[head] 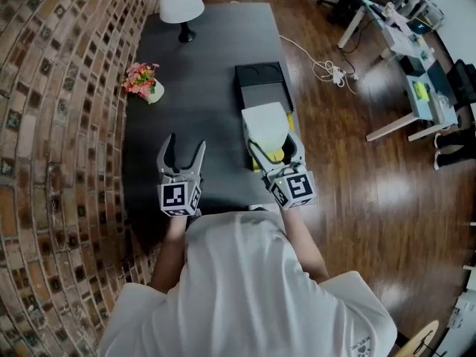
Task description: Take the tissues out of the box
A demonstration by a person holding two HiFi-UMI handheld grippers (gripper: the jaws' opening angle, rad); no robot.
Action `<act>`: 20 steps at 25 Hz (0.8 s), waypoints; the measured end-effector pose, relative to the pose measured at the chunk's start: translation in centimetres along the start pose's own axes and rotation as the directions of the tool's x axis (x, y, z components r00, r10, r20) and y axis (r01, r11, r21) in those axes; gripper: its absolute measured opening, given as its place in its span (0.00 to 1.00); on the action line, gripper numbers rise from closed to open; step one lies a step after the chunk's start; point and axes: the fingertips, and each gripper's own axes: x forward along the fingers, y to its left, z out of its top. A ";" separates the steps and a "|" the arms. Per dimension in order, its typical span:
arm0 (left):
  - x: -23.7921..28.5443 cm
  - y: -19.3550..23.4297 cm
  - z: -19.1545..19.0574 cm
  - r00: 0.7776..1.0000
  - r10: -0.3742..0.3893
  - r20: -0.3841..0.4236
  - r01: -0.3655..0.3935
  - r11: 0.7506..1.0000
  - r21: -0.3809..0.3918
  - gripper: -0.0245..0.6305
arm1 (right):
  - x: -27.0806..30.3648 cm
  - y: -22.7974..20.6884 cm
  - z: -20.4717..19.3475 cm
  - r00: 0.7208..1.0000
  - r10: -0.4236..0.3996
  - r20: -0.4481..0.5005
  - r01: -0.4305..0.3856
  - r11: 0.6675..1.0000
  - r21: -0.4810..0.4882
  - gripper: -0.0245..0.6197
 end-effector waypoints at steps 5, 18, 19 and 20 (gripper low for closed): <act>-0.2 2.1 0.4 1.000 -0.009 0.008 0.009 1.000 0.008 0.55 | 1.0 1.0 -0.5 0.999 -0.037 -0.010 0.037 0.999 -0.005 0.67; 0.9 3.2 1.1 0.998 -0.066 0.022 0.066 0.998 -0.012 0.55 | 1.1 1.6 -0.9 0.994 -0.100 -0.033 0.100 0.995 -0.005 0.67; 1.0 3.1 1.2 0.997 -0.069 0.023 0.070 0.997 -0.014 0.55 | 1.1 1.7 -0.9 0.994 -0.102 -0.031 0.102 0.995 -0.004 0.67; 1.0 3.1 1.2 0.997 -0.073 0.024 0.073 0.997 -0.015 0.55 | 1.1 1.7 -0.8 0.994 -0.104 -0.030 0.104 0.995 -0.004 0.67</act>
